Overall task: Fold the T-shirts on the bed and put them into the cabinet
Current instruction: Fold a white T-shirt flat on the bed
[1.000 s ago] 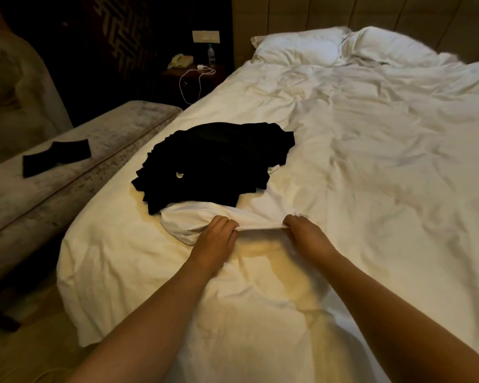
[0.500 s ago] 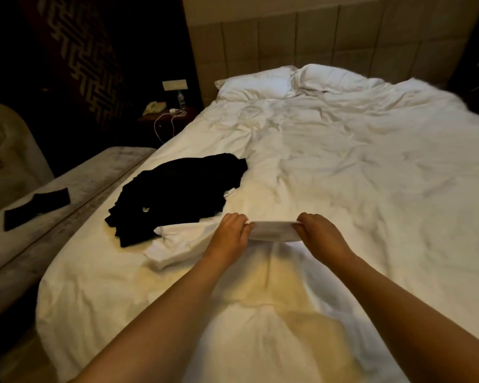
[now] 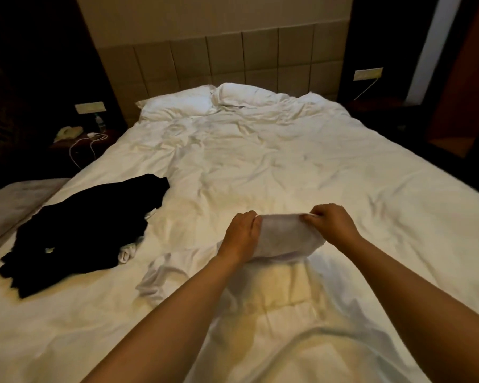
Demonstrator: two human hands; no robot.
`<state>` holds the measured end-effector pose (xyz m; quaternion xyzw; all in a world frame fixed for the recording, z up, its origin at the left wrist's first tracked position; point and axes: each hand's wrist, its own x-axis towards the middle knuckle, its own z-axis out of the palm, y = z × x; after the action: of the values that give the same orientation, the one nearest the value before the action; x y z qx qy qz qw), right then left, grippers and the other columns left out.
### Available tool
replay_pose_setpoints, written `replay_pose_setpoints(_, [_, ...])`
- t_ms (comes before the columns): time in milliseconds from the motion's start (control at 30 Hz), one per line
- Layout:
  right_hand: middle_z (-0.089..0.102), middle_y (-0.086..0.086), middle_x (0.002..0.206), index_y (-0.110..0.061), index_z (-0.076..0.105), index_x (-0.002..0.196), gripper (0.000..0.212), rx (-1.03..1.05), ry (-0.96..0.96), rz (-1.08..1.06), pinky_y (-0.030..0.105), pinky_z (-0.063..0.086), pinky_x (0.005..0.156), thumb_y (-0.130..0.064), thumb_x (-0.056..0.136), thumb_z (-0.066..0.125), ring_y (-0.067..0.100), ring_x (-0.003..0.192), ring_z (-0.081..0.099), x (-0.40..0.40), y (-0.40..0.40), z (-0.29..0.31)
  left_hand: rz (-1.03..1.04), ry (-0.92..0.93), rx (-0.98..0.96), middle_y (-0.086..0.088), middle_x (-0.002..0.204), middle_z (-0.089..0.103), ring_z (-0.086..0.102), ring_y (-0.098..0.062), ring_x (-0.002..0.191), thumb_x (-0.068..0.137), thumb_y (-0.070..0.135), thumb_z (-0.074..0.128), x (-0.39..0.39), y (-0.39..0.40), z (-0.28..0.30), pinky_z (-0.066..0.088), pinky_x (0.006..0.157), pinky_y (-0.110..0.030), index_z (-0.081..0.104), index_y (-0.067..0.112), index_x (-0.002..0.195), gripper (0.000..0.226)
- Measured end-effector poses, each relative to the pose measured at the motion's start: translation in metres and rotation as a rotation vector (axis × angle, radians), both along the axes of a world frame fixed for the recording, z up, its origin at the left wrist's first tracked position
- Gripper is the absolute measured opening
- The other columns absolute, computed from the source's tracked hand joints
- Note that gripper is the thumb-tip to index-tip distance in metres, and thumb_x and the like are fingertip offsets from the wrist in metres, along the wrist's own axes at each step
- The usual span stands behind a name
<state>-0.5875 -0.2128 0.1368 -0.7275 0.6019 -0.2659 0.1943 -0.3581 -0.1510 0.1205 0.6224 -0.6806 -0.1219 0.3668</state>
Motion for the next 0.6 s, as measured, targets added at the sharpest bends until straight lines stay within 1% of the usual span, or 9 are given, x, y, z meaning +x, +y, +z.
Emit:
replay_pose_setpoints(100, [0.054,0.004,0.062,-0.007,0.06,0.065,0.046,0.163,-0.001,0.052,0.031,0.033,0.056,-0.046,0.087,0.07,0.019,0.06,0.047,0.003,-0.004,-0.005,0.074,0.013,0.022,-0.004,0.077,0.052,0.046,-0.024,0.076,0.106,0.025,0.04,0.02,0.001,-0.003,0.027,0.066,-0.032,0.047,0.013,0.079,0.031])
replay_pose_setpoints(167, [0.053,0.003,0.066,-0.009,0.06,0.067,0.041,0.261,-0.122,0.129,0.028,0.035,0.057,-0.042,0.088,0.072,0.017,0.062,0.047,0.015,-0.001,-0.006,0.138,0.034,0.047,-0.004,0.077,0.054,0.05,-0.023,0.074,0.106,0.03,0.039,0.041,0.004,-0.007,0.032,0.064,-0.034,0.047,0.016,0.083,0.028])
replay_pose_setpoints(300, [0.063,0.005,0.079,-0.01,0.066,0.081,0.023,0.455,-0.468,0.232,0.027,0.042,0.062,-0.031,0.091,0.071,0.017,0.073,0.055,0.049,0.006,-0.006,0.243,0.044,0.107,-0.006,0.076,0.057,0.054,-0.025,0.071,0.105,0.032,0.042,0.079,0.014,-0.017,0.038,0.061,-0.037,0.048,0.016,0.089,0.023])
replay_pose_setpoints(367, [0.064,0.007,0.081,-0.008,0.067,0.087,0.018,0.49,-0.523,0.274,0.029,0.042,0.063,-0.025,0.09,0.073,0.02,0.075,0.056,0.07,0.007,-0.004,0.33,0.071,0.173,-0.007,0.078,0.059,0.054,-0.026,0.074,0.104,0.03,0.045,0.096,0.017,-0.024,0.034,0.061,-0.035,0.049,0.014,0.088,0.023])
replay_pose_setpoints(433, [0.065,0.007,0.081,-0.004,0.07,0.091,0.02,0.477,-0.513,0.294,0.026,0.046,0.062,-0.023,0.089,0.074,0.017,0.073,0.058,0.091,0.008,0.0,0.392,0.125,0.226,-0.009,0.09,0.064,0.056,-0.025,0.079,0.101,0.027,0.049,0.107,0.018,-0.029,0.035,0.062,-0.032,0.054,0.016,0.092,0.015])
replay_pose_setpoints(467, [0.066,0.006,0.081,-0.003,0.071,0.092,0.02,0.471,-0.501,0.301,0.024,0.048,0.06,-0.023,0.088,0.074,0.015,0.072,0.059,0.102,0.009,0.002,0.397,0.168,0.213,-0.008,0.097,0.065,0.058,-0.022,0.085,0.099,0.024,0.053,0.11,0.018,-0.03,0.039,0.065,-0.03,0.058,0.018,0.098,0.008])
replay_pose_setpoints(533, [0.066,0.006,0.08,-0.005,0.072,0.09,0.017,0.483,-0.501,0.315,0.024,0.05,0.06,-0.022,0.089,0.073,0.015,0.072,0.06,0.121,0.01,0.002,0.366,0.21,0.037,-0.001,0.102,0.064,0.057,-0.016,0.094,0.094,0.02,0.062,0.105,0.022,-0.026,0.044,0.077,-0.028,0.062,0.021,0.103,0.009])
replay_pose_setpoints(567, [0.065,0.006,0.08,-0.006,0.072,0.09,0.014,0.494,-0.513,0.316,0.025,0.051,0.062,-0.021,0.091,0.072,0.016,0.072,0.06,0.131,0.011,0.001,0.352,0.215,-0.051,0.004,0.095,0.063,0.057,-0.013,0.091,0.093,0.022,0.065,0.099,0.024,-0.022,0.045,0.077,-0.027,0.064,0.023,0.096,0.004])
replay_pose_setpoints(600, [0.066,0.007,0.081,-0.007,0.072,0.09,0.012,0.503,-0.539,0.307,0.026,0.051,0.063,-0.018,0.092,0.069,0.017,0.074,0.06,0.139,0.012,0.001,0.323,0.228,-0.091,0.007,0.085,0.063,0.058,-0.012,0.083,0.092,0.027,0.067,0.093,0.027,-0.02,0.046,0.073,-0.027,0.064,0.025,0.085,0.008])
